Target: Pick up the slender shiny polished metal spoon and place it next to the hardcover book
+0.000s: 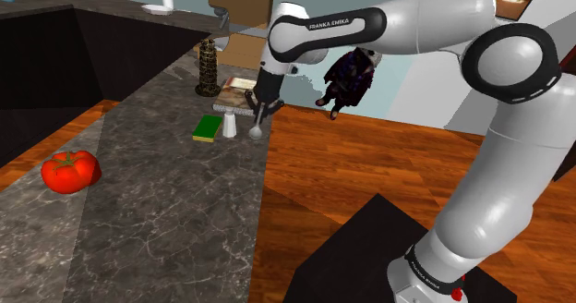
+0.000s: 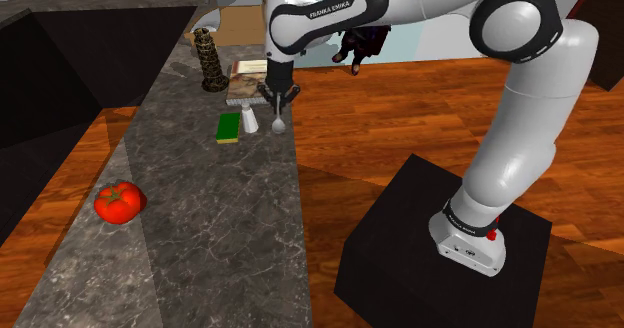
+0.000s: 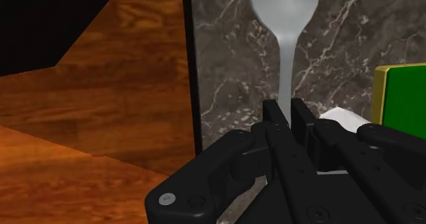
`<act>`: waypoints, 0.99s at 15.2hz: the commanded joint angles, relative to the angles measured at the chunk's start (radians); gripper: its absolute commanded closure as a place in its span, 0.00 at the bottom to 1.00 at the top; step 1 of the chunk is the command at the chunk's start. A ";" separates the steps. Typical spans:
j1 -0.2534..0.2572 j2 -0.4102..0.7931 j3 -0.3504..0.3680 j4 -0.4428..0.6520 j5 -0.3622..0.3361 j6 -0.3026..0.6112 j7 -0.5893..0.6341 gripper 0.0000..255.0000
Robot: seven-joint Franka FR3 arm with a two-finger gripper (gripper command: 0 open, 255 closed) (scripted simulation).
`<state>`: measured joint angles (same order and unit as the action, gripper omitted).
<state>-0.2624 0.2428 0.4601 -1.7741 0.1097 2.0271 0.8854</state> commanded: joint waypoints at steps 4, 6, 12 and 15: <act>-0.026 0.121 -0.038 0.164 -0.044 -0.063 -0.054 1.00; -0.033 0.175 -0.052 0.245 -0.061 -0.096 -0.075 1.00; -0.039 0.374 -0.093 0.561 -0.111 -0.231 -0.135 1.00; -0.039 0.415 -0.101 0.603 -0.119 -0.234 -0.148 1.00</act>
<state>-0.3035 0.6394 0.3624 -1.1892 -0.0052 1.7933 0.7414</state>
